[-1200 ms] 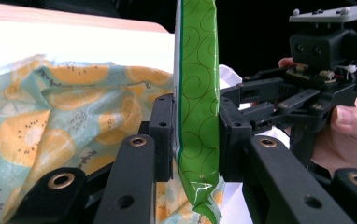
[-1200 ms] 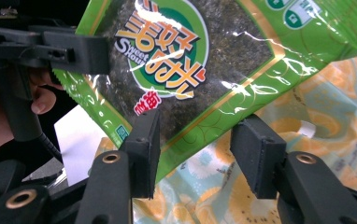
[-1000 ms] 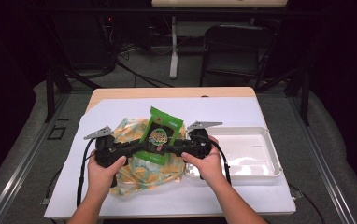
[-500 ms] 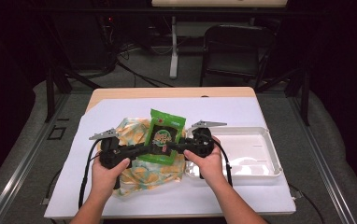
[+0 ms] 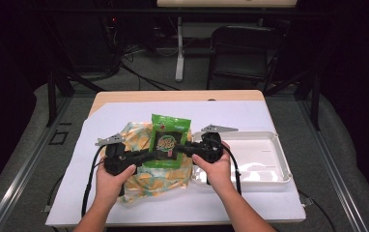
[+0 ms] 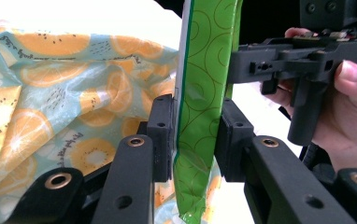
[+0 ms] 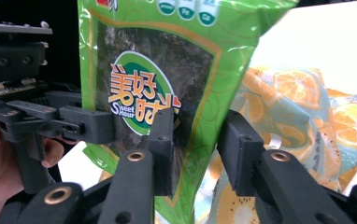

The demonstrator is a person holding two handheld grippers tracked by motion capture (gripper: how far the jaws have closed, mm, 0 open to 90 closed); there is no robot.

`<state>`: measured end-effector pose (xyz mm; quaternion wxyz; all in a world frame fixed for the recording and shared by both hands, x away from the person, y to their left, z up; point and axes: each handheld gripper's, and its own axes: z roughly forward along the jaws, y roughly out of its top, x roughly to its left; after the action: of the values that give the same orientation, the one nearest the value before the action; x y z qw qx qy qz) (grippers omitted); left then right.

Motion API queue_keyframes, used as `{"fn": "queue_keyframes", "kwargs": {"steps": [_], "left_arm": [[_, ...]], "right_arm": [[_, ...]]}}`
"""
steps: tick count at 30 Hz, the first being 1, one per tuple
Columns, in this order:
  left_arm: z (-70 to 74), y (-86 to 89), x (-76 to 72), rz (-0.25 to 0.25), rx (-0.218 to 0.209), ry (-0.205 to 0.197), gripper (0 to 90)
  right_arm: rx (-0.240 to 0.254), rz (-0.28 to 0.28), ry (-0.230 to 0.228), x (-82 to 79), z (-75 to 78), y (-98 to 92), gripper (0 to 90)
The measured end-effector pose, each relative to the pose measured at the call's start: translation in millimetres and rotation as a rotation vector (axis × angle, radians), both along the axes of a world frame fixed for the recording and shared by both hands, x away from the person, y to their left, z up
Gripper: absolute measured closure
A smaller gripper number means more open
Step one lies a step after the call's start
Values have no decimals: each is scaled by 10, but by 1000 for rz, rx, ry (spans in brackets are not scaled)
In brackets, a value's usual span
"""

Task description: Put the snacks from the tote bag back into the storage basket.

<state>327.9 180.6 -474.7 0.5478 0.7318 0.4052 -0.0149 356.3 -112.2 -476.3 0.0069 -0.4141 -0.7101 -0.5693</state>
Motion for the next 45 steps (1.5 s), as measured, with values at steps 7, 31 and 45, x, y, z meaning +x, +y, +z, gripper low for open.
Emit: {"fn": "queue_keyframes", "kwargs": {"steps": [7,31,45], "left_arm": [[5,-4,-6,11,12,-12,705],[105,-88,-24,12,30,-68,708],[190,-275,103,11,46,-105,692]], "right_arm": [[-2,-16,-26,-8,17,-47,831],[37,-55,-50,-43,78,-117,894],[32,-90,-77,10,182,-266,896]]}}
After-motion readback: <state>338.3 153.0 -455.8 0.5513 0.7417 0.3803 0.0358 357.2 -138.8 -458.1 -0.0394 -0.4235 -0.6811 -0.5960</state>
